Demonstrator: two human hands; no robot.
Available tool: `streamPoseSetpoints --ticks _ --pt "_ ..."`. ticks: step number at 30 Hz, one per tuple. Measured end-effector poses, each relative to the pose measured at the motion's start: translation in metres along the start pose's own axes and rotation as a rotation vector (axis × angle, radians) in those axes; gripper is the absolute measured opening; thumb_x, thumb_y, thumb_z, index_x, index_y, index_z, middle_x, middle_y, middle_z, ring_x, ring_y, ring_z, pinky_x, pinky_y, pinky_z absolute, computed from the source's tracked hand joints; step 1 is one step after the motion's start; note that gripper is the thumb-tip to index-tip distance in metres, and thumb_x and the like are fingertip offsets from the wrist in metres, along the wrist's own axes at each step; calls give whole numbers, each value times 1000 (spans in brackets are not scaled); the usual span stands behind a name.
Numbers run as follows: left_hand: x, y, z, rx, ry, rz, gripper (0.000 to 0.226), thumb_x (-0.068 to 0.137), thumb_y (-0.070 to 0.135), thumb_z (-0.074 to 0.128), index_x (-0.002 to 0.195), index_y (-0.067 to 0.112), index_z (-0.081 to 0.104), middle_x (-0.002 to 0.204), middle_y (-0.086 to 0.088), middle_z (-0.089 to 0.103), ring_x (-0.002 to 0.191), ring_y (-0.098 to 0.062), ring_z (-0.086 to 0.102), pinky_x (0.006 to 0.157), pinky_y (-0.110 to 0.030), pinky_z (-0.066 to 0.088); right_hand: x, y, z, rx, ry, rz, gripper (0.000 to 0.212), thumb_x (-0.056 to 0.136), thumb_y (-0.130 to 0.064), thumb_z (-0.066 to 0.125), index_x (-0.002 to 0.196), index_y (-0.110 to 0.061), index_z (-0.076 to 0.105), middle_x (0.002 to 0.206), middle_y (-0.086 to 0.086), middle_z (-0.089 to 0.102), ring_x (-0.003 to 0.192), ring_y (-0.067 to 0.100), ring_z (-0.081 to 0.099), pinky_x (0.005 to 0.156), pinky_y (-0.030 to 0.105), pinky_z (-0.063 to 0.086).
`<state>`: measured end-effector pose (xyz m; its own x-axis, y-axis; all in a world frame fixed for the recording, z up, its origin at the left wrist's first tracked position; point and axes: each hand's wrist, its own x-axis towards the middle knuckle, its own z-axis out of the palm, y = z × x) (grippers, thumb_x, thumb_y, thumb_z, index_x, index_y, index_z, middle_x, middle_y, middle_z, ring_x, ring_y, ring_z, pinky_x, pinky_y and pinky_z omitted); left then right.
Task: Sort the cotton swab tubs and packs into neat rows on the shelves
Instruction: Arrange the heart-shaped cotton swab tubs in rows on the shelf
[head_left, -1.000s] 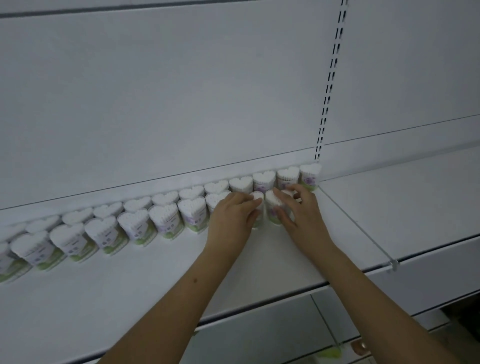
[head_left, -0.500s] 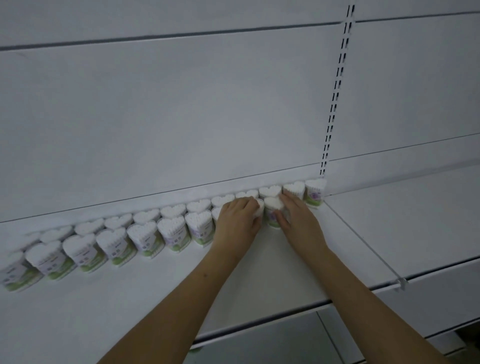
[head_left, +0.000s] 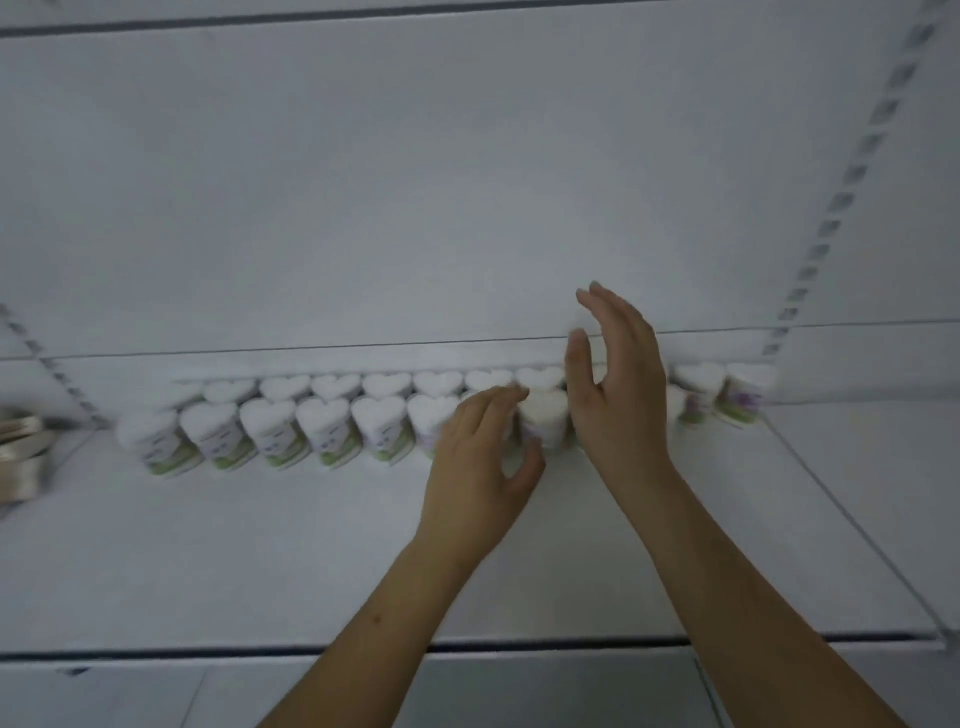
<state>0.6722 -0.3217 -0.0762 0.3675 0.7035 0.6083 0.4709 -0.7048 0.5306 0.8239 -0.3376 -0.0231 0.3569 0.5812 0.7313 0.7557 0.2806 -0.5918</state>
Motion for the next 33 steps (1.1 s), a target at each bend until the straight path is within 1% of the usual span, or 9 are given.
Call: streamPoseSetpoints --ticks 4,6,8,12,16,21,24,29,33 --pt "-31 -36 -59 10 88 -133 44 93 30 56 135 19 53 132 10 55 127 -8 47 106 -23 39 -4 -71 63 184 -133 -79 41 103 -31 41 140 -15 52 146 -4 50 138 9 41 115 26 32" --pt "-47 -58 -94 30 136 -189 42 94 29 58 135 22 53 131 12 55 126 -7 47 107 -24 38 -8 -110 99 284 -193 -103 40 103 -29 42 139 -16 52 143 -6 52 136 9 44 113 34 37" --pt "-62 -82 -133 52 171 -236 41 94 33 56 135 24 53 131 13 54 127 -6 46 107 -25 38 -12 -153 137 380 -240 -130 39 103 -28 43 138 -16 53 141 -8 54 133 6 46 110 37 41" --pt "-92 -139 -222 91 265 -353 42 94 42 51 134 28 53 132 17 54 127 -4 46 106 -25 39 -27 -253 224 542 -348 -216 40 103 -28 44 139 -13 52 140 -8 54 133 6 46 110 38 41" --pt "-124 -205 -321 59 391 -485 45 93 48 48 134 32 53 127 17 56 119 -2 54 98 -27 48 -47 -357 315 612 -466 -337 41 104 -30 43 141 -12 50 142 -4 53 133 9 46 110 35 40" --pt "-164 -268 -434 17 524 -586 41 96 43 52 135 31 54 127 19 57 118 -3 56 95 -35 52 -78 -471 409 701 -581 -360 43 105 -36 43 143 -17 47 144 -8 50 135 6 43 112 34 38" --pt "-189 -293 -488 16 579 -642 35 100 33 55 135 34 54 128 21 55 119 0 55 94 -36 53 -97 -526 452 736 -633 -383 44 105 -39 41 144 -19 46 145 -9 48 135 6 42 112 33 37" --pt "-225 -326 -555 59 691 -693 32 100 30 56 132 35 56 125 21 58 119 -1 55 96 -31 51 -123 -601 513 801 -709 -432 44 105 -39 42 144 -20 46 145 -9 48 135 7 42 112 33 37" --pt "-245 -361 -596 85 755 -735 34 100 33 56 133 36 56 125 19 57 119 -1 55 91 -30 53 -133 -645 565 829 -726 -463 45 103 -39 45 144 -18 47 145 -6 48 134 8 43 112 36 37"
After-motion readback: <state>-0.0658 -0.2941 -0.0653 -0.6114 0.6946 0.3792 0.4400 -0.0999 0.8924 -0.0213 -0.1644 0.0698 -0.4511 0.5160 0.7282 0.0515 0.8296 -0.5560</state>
